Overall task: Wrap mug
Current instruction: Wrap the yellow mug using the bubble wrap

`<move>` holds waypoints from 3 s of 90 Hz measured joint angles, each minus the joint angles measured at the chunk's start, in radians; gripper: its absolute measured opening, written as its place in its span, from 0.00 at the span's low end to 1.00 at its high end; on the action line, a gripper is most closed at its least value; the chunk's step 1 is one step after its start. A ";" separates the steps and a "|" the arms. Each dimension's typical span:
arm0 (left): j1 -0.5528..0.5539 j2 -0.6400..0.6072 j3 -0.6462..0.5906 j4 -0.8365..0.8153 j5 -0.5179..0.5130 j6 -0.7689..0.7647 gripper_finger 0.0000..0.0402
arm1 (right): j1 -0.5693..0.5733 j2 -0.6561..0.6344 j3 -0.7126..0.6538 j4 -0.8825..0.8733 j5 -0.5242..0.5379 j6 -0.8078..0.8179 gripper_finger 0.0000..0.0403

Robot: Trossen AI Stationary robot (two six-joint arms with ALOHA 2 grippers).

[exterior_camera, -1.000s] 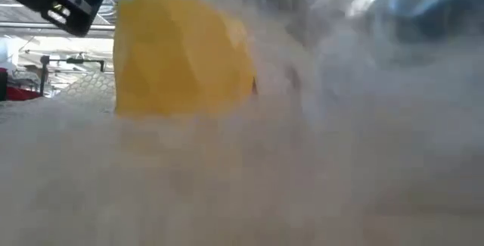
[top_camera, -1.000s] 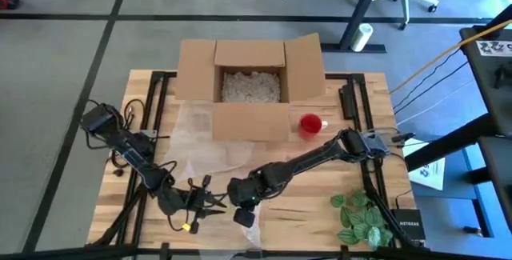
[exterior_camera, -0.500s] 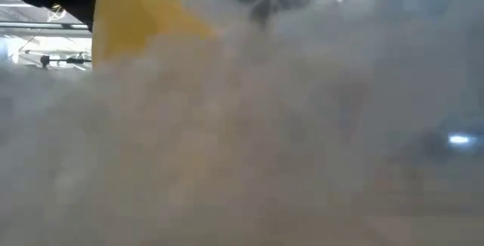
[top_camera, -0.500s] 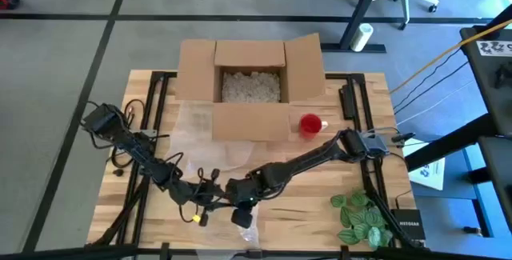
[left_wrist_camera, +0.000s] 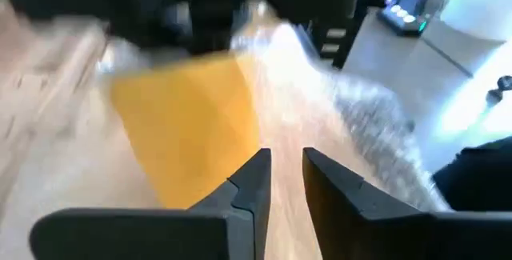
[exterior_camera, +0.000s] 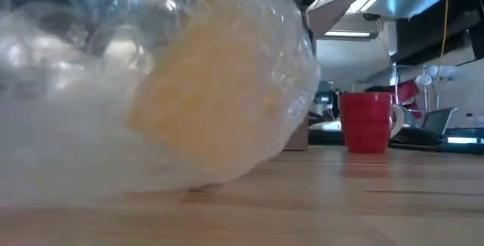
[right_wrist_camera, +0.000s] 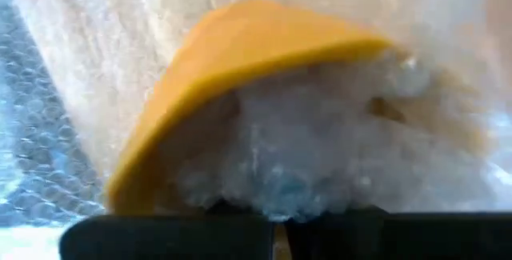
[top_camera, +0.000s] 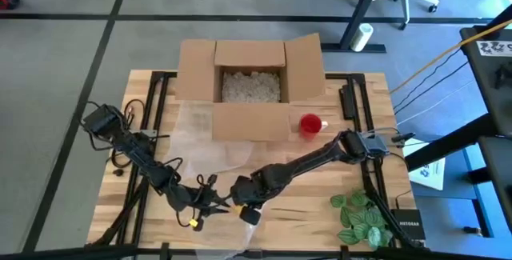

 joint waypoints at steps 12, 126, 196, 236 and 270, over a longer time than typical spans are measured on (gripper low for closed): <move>-0.001 0.000 0.000 0.004 -0.001 -0.004 0.14 | 0.000 0.000 0.003 -0.068 0.010 0.023 0.00; 0.156 0.288 0.057 0.186 0.060 -0.031 0.14 | 0.007 -0.003 0.003 -0.001 0.005 -0.001 0.00; 0.125 0.172 0.071 0.176 0.048 0.066 0.14 | 0.026 -0.013 0.285 -0.378 0.167 0.007 0.00; -0.038 -0.010 0.070 -0.292 -0.198 -0.134 0.14 | 0.018 -0.002 0.040 -0.108 0.094 -0.057 0.00; -0.104 -0.012 0.060 -0.554 -0.257 -0.330 0.14 | 0.018 -0.005 -0.077 -0.012 0.029 -0.086 0.00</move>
